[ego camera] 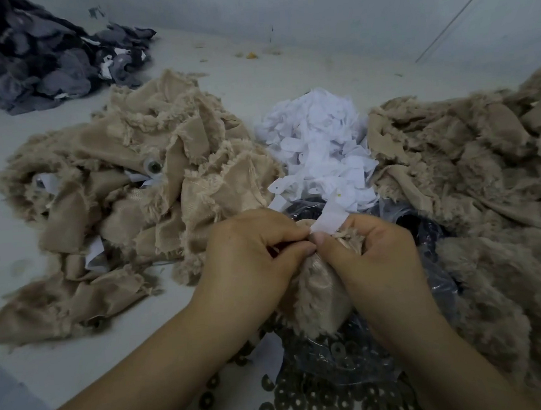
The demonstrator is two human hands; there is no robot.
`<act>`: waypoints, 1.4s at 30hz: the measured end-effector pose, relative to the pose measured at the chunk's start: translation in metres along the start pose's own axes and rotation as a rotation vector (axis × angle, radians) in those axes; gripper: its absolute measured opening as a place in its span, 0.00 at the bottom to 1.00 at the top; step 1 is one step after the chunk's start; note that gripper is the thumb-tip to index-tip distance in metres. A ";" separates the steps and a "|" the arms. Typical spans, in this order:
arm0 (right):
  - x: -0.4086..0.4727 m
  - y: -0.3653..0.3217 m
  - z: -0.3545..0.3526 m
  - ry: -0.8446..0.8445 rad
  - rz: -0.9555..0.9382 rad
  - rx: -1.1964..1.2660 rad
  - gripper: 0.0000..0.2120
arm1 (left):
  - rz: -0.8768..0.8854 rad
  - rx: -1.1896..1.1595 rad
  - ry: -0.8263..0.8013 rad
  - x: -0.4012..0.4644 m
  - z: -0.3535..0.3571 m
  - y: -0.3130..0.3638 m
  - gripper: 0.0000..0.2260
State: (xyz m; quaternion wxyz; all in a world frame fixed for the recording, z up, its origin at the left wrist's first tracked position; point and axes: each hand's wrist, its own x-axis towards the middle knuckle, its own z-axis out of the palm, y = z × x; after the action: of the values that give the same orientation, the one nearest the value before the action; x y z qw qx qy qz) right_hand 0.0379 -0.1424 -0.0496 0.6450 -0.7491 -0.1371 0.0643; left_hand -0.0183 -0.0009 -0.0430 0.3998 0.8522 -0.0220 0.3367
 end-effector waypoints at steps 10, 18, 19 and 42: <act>-0.005 -0.001 0.006 -0.048 0.014 0.140 0.05 | 0.066 0.100 0.001 -0.010 0.012 -0.005 0.04; -0.005 0.002 0.009 -0.016 -0.051 0.152 0.07 | 0.112 0.148 0.018 -0.008 0.018 -0.004 0.03; -0.006 0.003 0.009 -0.009 -0.058 0.136 0.08 | 0.116 0.145 0.016 -0.008 0.018 -0.004 0.03; -0.005 0.002 0.007 0.031 -0.120 -0.013 0.13 | -0.439 -0.294 -0.113 0.016 0.000 -0.003 0.06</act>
State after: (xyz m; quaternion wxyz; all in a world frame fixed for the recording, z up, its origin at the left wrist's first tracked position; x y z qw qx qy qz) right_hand 0.0318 -0.1373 -0.0532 0.6447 -0.7447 -0.1722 0.0133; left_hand -0.0055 0.0049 -0.0353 0.5807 0.7869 0.0925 0.1870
